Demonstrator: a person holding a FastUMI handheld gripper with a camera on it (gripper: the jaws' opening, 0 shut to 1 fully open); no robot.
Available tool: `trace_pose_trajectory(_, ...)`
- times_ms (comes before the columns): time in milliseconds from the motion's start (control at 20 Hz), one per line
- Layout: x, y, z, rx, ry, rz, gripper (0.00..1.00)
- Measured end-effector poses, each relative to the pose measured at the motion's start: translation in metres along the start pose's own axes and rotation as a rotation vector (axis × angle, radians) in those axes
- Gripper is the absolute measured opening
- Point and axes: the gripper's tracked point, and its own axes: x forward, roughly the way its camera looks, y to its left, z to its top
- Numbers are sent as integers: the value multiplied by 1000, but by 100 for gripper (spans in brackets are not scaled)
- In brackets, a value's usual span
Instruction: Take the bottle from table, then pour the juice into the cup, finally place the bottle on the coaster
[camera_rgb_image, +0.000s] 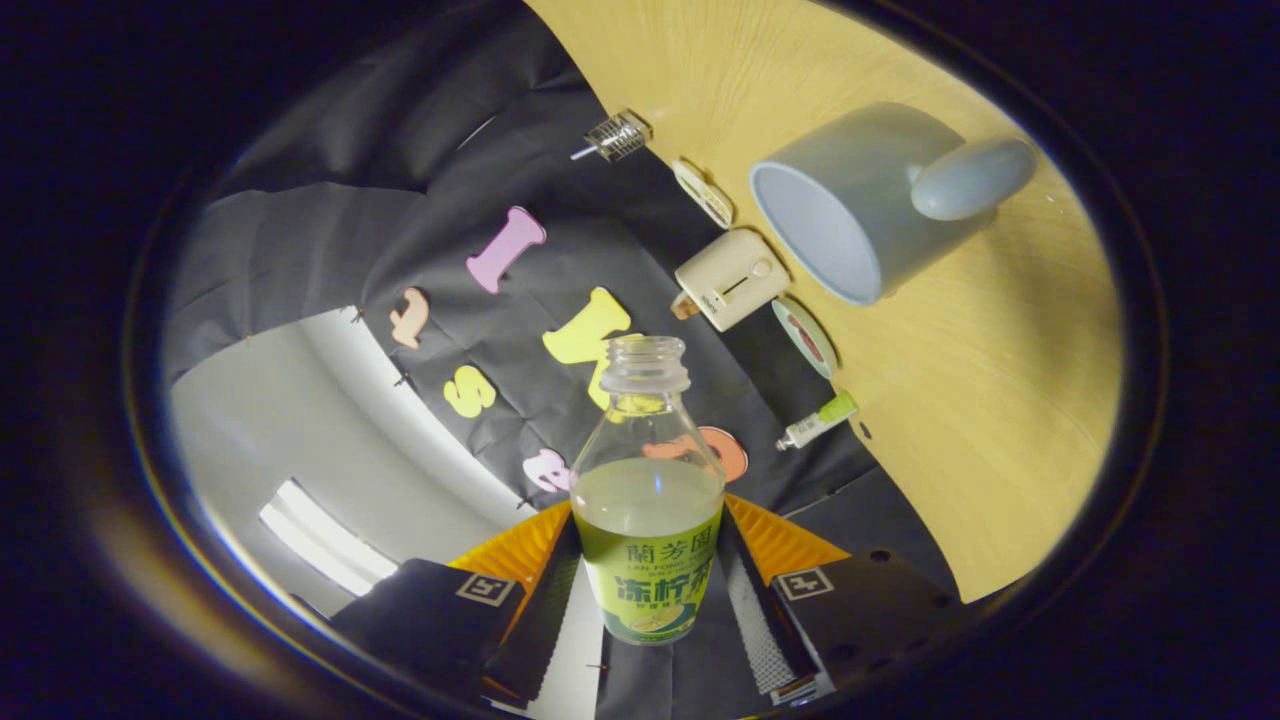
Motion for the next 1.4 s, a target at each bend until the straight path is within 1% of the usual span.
trace_pose_trajectory(100, 1, -3, 2, -64, -11, -27, 80)
trace_pose_trajectory(200, 2, -11, 1, -142, -15, -78, 79)
trace_pose_trajectory(350, 5, -17, 4, -348, -25, -165, 79)
trace_pose_trajectory(450, 5, -12, 16, -498, -65, -191, 79)
trace_pose_trajectory(550, 4, -5, 15, -605, -76, -205, 79)
trace_pose_trajectory(650, 7, -6, 16, -699, -88, -238, 79)
trace_pose_trajectory(750, 9, -2, 18, -818, -104, -271, 79)
trace_pose_trajectory(1000, 12, 10, 2, -1121, -95, -293, 80)
trace_pose_trajectory(1300, 26, 9, -13, -1391, -96, -320, 80)
trace_pose_trajectory(1400, 33, 2, -12, -1497, -98, -353, 80)
